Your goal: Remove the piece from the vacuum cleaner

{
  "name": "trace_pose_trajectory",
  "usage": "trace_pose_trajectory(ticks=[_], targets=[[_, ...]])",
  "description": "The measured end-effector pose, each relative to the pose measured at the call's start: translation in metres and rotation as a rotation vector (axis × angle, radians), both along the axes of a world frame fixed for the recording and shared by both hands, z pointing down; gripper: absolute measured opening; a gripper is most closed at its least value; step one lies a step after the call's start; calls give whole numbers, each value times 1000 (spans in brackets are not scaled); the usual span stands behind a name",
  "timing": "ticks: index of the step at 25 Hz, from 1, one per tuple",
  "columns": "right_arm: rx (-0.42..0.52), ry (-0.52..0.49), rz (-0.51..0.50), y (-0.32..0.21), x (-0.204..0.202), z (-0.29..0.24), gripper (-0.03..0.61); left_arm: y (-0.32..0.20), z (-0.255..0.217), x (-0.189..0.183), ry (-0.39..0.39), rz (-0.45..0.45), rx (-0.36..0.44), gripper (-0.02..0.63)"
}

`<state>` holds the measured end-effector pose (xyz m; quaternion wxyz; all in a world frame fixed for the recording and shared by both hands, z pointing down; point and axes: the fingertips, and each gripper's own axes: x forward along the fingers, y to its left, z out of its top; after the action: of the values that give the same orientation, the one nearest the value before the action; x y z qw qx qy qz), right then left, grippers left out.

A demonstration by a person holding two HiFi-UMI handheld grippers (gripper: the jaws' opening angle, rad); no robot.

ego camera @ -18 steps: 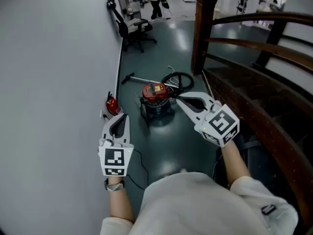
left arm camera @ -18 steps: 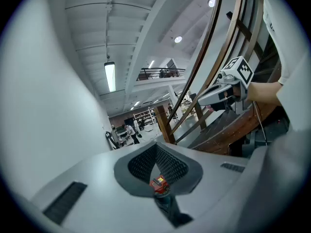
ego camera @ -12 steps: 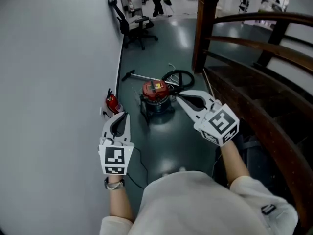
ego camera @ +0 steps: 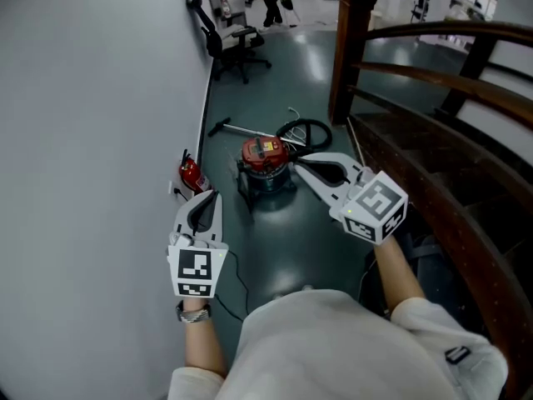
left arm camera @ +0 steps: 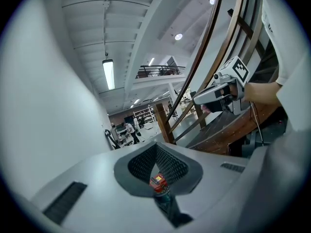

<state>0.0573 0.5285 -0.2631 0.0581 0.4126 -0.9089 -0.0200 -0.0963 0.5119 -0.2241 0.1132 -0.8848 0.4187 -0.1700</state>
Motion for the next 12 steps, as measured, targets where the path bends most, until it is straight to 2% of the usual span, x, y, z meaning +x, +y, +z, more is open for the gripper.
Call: trace_pose_trajectory(ticks=[6,9,12], targets=[[6,-37,-24,1,16,-1,29,0,3,16,-5,-12,-2,0],[24,-83,-3,0,32,-3,29,3,6,27,-10,-17,-1,2],[14,-83,3,-1,41,-1,29,6,8,31,-7,-35,-1,0]])
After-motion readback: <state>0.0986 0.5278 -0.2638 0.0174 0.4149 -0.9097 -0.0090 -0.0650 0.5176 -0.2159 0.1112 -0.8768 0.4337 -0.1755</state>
